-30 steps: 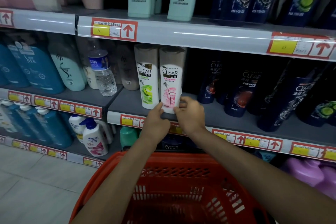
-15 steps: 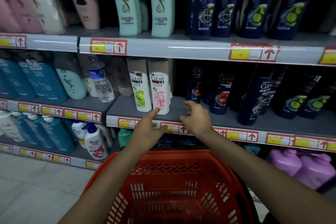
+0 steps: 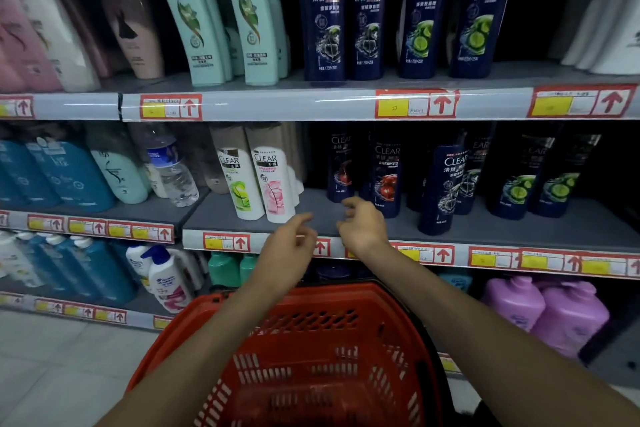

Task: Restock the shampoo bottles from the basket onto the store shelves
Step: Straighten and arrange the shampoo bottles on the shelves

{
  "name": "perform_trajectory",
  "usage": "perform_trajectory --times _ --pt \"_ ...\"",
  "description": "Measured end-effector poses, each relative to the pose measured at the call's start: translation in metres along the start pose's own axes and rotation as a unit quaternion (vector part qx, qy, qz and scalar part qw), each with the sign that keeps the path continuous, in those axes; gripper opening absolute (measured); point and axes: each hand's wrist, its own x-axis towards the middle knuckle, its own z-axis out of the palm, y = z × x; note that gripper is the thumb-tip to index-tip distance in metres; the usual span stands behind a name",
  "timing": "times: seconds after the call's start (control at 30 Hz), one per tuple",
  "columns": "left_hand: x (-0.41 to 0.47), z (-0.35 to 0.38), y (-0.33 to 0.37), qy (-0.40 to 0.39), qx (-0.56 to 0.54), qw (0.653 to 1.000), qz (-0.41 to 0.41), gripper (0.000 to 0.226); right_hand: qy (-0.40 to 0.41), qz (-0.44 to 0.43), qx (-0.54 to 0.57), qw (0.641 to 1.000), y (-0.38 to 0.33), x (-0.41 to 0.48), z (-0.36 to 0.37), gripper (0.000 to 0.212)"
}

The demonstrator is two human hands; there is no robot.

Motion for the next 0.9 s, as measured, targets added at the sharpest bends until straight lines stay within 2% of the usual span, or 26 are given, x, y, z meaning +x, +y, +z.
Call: perform_trajectory --times 0.23,0.43,0.53,0.6,0.7,0.8,0.9 --pt "0.078 0.044 0.006 0.0 -0.03 0.998 -0.055 0.048 -0.004 0.04 0.062 0.997 0.011 0.035 0.012 0.061" --pt "0.124 0.07 -0.018 -0.003 -0.071 0.995 -0.066 0.053 -0.007 0.033 0.056 0.998 0.024 0.075 0.038 0.036" --pt "0.13 0.073 -0.013 -0.016 -0.116 0.99 -0.084 0.059 -0.011 0.037 0.074 0.996 0.033 0.095 0.049 0.059" --pt "0.136 0.076 -0.018 -0.026 -0.132 0.987 -0.09 0.065 -0.013 0.039 0.093 0.995 0.035 0.099 0.049 0.066" --pt "0.145 0.081 -0.028 -0.041 -0.144 0.985 -0.091 0.07 -0.021 0.044 0.106 0.993 0.026 0.09 0.04 0.053" --pt "0.156 0.085 -0.035 -0.047 -0.157 0.981 -0.1 0.074 -0.024 0.044 0.127 0.991 0.027 0.092 0.038 0.05" --pt "0.156 0.082 -0.027 -0.054 -0.149 0.982 -0.102 0.065 -0.018 0.053 0.123 0.991 0.027 0.097 0.038 0.045"
